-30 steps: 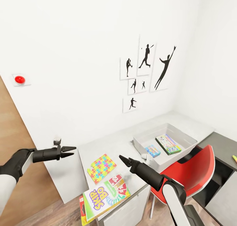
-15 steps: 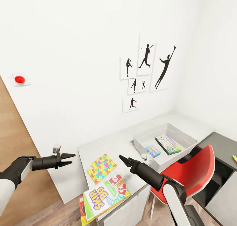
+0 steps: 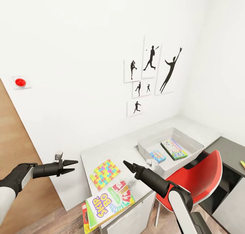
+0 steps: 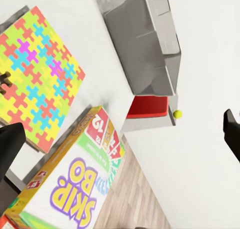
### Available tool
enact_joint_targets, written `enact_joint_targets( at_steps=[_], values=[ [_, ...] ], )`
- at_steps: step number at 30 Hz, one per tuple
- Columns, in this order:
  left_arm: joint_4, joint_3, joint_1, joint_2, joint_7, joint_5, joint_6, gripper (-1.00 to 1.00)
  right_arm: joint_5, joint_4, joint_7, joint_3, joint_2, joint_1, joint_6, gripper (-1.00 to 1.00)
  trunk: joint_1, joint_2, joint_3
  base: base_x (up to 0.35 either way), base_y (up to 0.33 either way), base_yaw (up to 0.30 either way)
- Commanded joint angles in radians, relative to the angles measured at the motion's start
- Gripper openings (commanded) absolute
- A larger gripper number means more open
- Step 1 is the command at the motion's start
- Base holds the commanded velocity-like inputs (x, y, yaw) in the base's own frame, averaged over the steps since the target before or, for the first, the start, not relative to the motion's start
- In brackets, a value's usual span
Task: Put all the toys in the child's room - the three board games (two on the bed and one on the table), the two jigsaw puzzles on the table, and the tennis ball on the table - inside the toy box on the table in the child's room.
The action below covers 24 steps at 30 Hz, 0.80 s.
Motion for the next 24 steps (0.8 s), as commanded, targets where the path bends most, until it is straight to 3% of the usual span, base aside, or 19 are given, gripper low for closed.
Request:
enact_joint_targets(
  at_steps=[1,8,18,24],
  values=[
    [0.0,0.001,-0.001,0.001,-0.003,0.002,0.01,1.0,-0.003,-0.001,0.001,-0.001,0.001,-0.001,0.006,1.0,0.0,-0.002,-0.002,0.0,0.0,0.0],
    [-0.001,0.005,-0.001,0.006,-0.007,0.004,0.01,1.0,-0.003,0.0,0.0,0.0,0.002,-0.001,0.004,1.0,0.0,-0.002,-0.002,0.0,0.0,0.0],
    [-0.001,0.005,-0.001,0.003,-0.004,0.005,0.01,1.0,-0.003,0.001,-0.001,0.0,0.001,-0.001,0.004,1.0,0.039,-0.072,-0.033,-0.007,0.0,0.0],
    [-0.001,0.006,-0.001,0.003,-0.004,0.004,0.011,1.0,-0.003,0.001,-0.001,-0.001,0.001,-0.001,0.004,1.0,0.062,-0.114,-0.052,-0.186,0.0,0.0]
  ],
)
